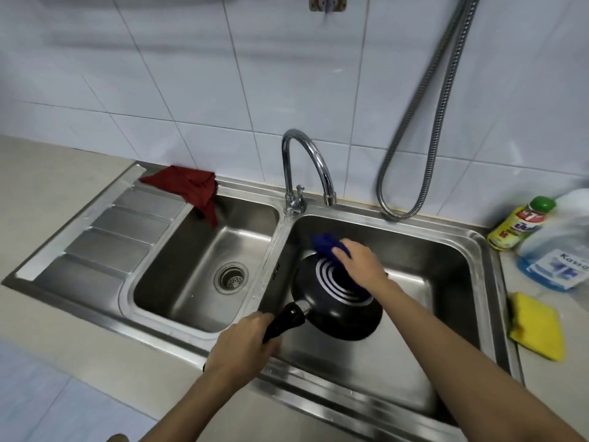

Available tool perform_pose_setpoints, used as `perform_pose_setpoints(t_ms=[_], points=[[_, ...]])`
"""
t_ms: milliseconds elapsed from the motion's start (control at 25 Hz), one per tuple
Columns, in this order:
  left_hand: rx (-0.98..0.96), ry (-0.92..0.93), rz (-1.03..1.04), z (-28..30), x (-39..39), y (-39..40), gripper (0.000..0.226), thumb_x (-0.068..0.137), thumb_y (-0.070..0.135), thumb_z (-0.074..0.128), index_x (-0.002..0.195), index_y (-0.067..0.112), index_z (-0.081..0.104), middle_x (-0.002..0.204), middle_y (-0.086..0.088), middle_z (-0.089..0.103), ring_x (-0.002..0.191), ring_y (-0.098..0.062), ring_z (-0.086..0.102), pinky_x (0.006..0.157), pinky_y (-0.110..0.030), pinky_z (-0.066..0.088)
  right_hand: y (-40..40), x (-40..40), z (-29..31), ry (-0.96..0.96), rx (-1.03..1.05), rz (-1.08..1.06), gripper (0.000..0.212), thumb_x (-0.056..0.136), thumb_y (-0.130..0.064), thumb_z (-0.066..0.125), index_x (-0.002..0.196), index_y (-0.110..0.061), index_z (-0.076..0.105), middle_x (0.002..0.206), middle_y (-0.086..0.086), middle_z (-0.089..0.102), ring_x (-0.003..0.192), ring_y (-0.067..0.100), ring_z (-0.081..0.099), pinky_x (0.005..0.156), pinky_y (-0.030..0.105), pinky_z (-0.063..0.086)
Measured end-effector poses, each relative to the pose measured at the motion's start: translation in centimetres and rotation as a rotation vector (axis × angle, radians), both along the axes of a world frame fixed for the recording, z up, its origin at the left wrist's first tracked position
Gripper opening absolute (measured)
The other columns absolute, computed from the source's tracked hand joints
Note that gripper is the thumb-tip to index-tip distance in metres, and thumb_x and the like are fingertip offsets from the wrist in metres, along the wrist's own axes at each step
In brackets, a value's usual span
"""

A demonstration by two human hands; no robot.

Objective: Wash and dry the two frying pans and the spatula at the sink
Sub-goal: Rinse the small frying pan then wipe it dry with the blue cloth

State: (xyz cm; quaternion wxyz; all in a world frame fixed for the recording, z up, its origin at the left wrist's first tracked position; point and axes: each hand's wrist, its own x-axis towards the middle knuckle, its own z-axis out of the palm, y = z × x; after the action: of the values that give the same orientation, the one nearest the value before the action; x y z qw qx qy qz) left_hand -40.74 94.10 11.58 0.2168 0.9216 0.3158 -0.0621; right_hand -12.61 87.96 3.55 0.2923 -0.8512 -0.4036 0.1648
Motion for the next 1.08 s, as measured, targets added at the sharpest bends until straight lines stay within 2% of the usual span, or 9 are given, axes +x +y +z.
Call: perform_pose_setpoints(t_ms=[80,160,240,320,440,560,720,920,1080], points=[[0.048,0.006,0.005,0.3,-0.6,0.8,0.014,0.09,0.037,0.056,0.099,0.027,0.059,0.093,0.008,0.06,0.08,-0.015,0.061,0.064,-0.028,0.046,-1.9,0.6,-2.4,0.212,-0.004,-0.25,0.029,0.098,-0.033,0.047,0.106,-0.008,0.059,0.106,0.018,0.067,0.101,0.035,0.061,0.08,0.038,0.043],[-0.041,0.016,0.049,0.2,-0.7,1.4,0.008,0.088,0.033,0.06,0.084,0.028,0.056,0.079,0.008,0.057,0.068,-0.012,0.056,0.058,-0.026,0.04,-3.8,0.1,-3.4,0.424,0.048,-0.439,0.03,0.099,-0.032,0.045,0.111,-0.008,0.059,0.113,0.018,0.065,0.103,0.034,0.059,0.082,0.036,0.042],[-0.169,0.025,0.106,-0.2,-0.7,1.7,0.023,0.086,0.03,0.064,0.069,0.031,0.049,0.064,0.008,0.05,0.057,-0.011,0.048,0.053,-0.027,0.033,-5.2,-1.8,-2.8,0.465,0.114,-0.548,0.029,0.099,-0.03,0.045,0.115,-0.01,0.058,0.114,0.016,0.064,0.102,0.034,0.058,0.079,0.033,0.039],[-0.215,0.042,0.148,-0.9,-0.5,1.4,0.026,0.085,0.03,0.065,0.065,0.03,0.048,0.06,0.008,0.049,0.055,-0.011,0.047,0.051,-0.026,0.032,-5.8,-4.7,-2.1,0.172,0.122,-0.548,0.026,0.097,-0.026,0.049,0.113,-0.009,0.06,0.108,0.017,0.063,0.098,0.038,0.057,0.08,0.037,0.041],[-0.103,0.077,0.108,-1.3,0.4,0.8,0.012,0.087,0.03,0.06,0.078,0.023,0.056,0.071,0.005,0.056,0.068,-0.019,0.059,0.055,-0.028,0.037,-5.4,-10.3,-1.3,-0.187,0.133,-0.299,0.026,0.093,-0.021,0.058,0.115,-0.009,0.063,0.109,0.012,0.062,0.095,0.032,0.056,0.084,0.04,0.047],[0.112,0.105,-0.017,-0.4,1.1,0.1,0.016,0.091,0.031,0.055,0.098,0.017,0.059,0.096,-0.002,0.062,0.086,-0.026,0.064,0.067,-0.036,0.047,-2.5,-10.6,0.2,-0.295,0.137,-0.078,0.027,0.092,-0.023,0.058,0.115,-0.01,0.064,0.109,0.009,0.064,0.097,0.029,0.056,0.087,0.04,0.048],[0.184,0.089,-0.118,0.6,0.6,-0.8,0.02,0.094,0.034,0.049,0.108,0.021,0.056,0.105,0.002,0.06,0.09,-0.026,0.065,0.07,-0.036,0.047,1.2,-6.5,1.7,-0.424,0.09,0.104,0.025,0.092,-0.027,0.057,0.11,-0.012,0.064,0.104,0.009,0.064,0.09,0.032,0.056,0.082,0.042,0.049],[-0.064,-0.05,0.026,0.1,-0.8,-1.2,0.015,0.09,0.036,0.058,0.103,0.028,0.06,0.092,0.013,0.058,0.079,-0.011,0.057,0.059,-0.021,0.036,2.1,-0.8,2.2,-0.185,-0.227,-0.121,0.031,0.096,-0.037,0.044,0.11,-0.014,0.059,0.112,0.015,0.063,0.106,0.038,0.055,0.085,0.042,0.045],[-0.074,-0.052,0.056,-0.1,-1.1,-0.5,0.012,0.089,0.037,0.059,0.098,0.029,0.062,0.087,0.011,0.06,0.075,-0.011,0.058,0.061,-0.028,0.043,-0.9,2.0,0.1,0.2,-0.211,-0.342,0.031,0.095,-0.038,0.046,0.103,-0.012,0.06,0.111,0.018,0.065,0.103,0.039,0.059,0.085,0.04,0.046]])
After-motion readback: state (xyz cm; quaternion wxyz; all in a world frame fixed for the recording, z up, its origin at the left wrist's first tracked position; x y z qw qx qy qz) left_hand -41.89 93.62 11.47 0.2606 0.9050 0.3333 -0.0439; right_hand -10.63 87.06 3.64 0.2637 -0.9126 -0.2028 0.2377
